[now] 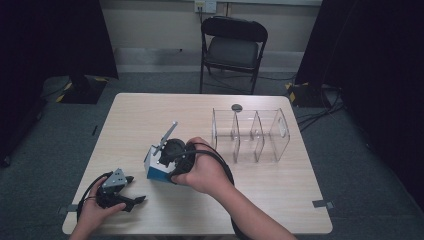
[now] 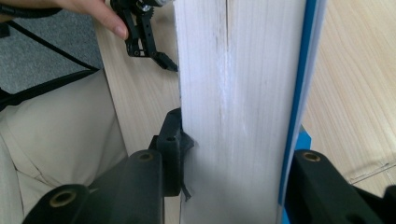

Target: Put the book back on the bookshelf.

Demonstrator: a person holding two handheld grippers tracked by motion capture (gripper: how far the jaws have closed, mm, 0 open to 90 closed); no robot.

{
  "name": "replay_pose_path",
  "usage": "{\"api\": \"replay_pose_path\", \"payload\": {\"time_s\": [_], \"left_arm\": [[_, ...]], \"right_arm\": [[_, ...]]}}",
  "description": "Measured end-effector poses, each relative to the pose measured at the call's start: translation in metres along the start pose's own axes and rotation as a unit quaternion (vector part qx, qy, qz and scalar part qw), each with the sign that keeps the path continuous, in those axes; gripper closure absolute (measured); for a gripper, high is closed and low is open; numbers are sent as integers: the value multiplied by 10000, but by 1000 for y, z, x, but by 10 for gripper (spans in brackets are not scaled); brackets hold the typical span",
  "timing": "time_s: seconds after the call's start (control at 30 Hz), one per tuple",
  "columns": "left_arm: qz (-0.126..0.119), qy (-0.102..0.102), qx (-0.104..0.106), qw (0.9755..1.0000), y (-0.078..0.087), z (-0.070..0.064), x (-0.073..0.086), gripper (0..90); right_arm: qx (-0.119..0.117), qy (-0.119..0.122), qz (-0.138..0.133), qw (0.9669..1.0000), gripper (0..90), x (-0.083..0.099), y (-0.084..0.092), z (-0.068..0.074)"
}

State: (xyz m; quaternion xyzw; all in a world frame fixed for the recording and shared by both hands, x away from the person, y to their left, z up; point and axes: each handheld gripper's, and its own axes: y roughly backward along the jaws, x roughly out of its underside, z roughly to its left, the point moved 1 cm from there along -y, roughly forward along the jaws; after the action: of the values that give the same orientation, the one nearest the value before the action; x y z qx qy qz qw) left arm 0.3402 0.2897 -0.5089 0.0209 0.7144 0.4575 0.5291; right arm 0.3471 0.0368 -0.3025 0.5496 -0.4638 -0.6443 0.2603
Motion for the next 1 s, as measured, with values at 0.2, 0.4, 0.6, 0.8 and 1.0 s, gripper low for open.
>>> {"api": "replay_pose_path", "payload": {"time_s": [0.2, 0.4, 0.6, 0.8, 1.0], "left_arm": [[-1, -2, -3, 10000, 0, 0, 0, 122], [-1, -2, -2, 10000, 0, 0, 0, 122], [30, -43, 13, 10000, 0, 1, 0, 116], [9, -18, 7, 10000, 0, 0, 0, 116], [10, -19, 5, 10000, 0, 0, 0, 116]], "right_arm": [[-30, -16, -28, 10000, 610, -4, 0, -3], [-62, -56, 30, 10000, 614, -5, 0, -3], [-202, -67, 95, 9997, 613, -6, 8, -2], [-221, -125, 55, 9997, 604, -12, 8, -6], [-112, -31, -24, 9999, 598, -23, 6, -11]]}}
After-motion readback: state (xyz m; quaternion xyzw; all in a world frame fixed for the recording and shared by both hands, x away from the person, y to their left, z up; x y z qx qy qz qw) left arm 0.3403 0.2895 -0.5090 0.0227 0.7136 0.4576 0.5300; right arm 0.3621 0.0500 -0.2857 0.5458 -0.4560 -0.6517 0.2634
